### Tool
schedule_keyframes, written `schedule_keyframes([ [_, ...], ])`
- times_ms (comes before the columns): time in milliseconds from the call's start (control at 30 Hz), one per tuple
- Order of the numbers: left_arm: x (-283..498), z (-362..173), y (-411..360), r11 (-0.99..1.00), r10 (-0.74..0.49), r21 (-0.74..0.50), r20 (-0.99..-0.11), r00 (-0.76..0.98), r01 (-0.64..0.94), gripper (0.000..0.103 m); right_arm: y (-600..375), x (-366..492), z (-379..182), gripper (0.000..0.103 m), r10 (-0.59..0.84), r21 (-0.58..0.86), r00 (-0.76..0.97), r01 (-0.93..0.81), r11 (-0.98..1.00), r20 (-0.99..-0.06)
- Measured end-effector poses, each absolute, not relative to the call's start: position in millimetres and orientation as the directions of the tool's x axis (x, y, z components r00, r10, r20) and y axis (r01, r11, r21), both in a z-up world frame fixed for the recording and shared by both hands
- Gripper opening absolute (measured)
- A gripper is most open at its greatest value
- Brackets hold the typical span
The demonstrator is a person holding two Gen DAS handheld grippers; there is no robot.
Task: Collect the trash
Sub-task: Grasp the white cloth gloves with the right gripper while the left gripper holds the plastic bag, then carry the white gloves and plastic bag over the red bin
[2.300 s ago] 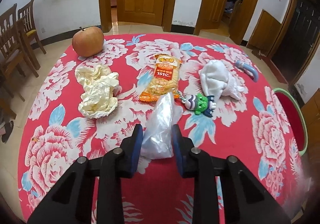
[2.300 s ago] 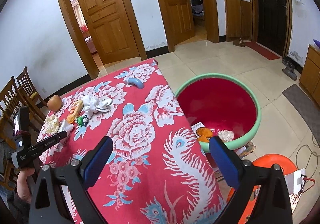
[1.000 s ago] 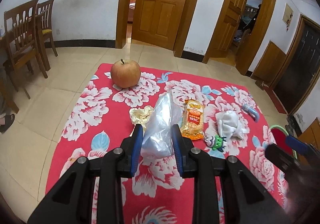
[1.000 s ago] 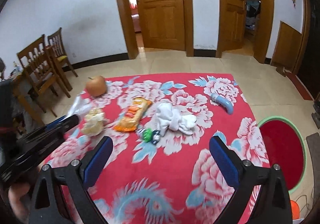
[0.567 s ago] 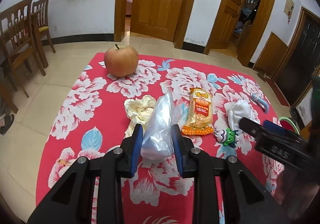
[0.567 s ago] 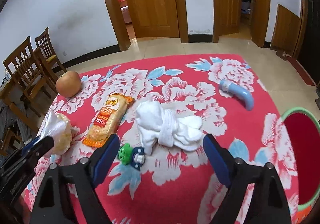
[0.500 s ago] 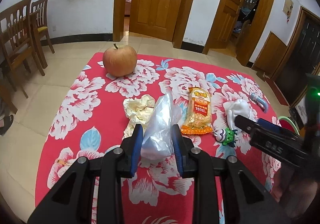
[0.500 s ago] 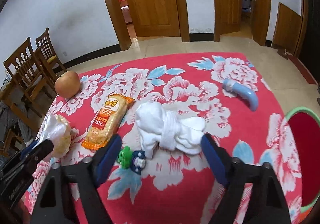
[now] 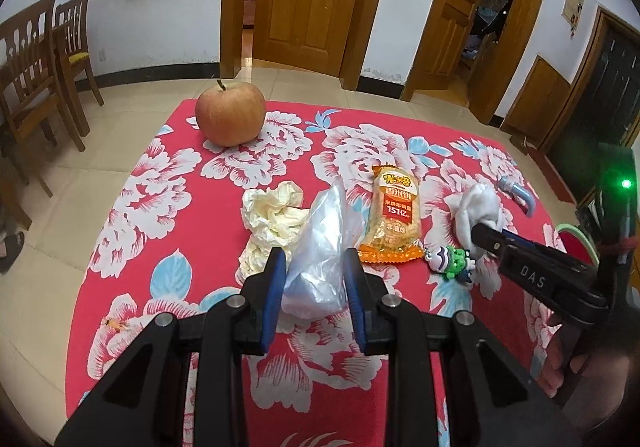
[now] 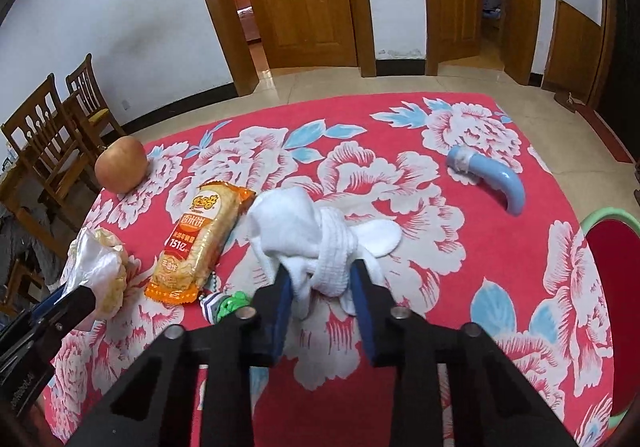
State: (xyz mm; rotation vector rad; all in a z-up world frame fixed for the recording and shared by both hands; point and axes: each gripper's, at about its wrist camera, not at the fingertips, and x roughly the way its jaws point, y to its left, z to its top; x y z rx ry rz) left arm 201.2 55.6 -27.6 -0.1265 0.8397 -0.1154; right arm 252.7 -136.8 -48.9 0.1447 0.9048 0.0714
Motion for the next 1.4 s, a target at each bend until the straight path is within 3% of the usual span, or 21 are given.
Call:
schedule_keyframes([
  [200,198.8,-29.3,47.6,0.983,-0.177,-0.161,-0.738,0.651,0.086,0.029,-142.8,239.9,-40.2,0.020,0.164,0.198,0.626,-0.015,0.980,-0.762],
  [700,172.4,-1.4,26.3,0.973,-0.231,-0.160,-0.699,0.677,0.167,0.029,-170.2,165.2,15.1,0.020,0.129,0.219,0.725,0.032,0.975,-0.677],
  [1400,143.0,25.3,-36.7,0.967,-0.247,-0.130,-0.678,0.692,0.217,0.029,-235.9,103.9,35.2,0.020,0.114,0.270,0.775,0.075,0.960,-0.621],
])
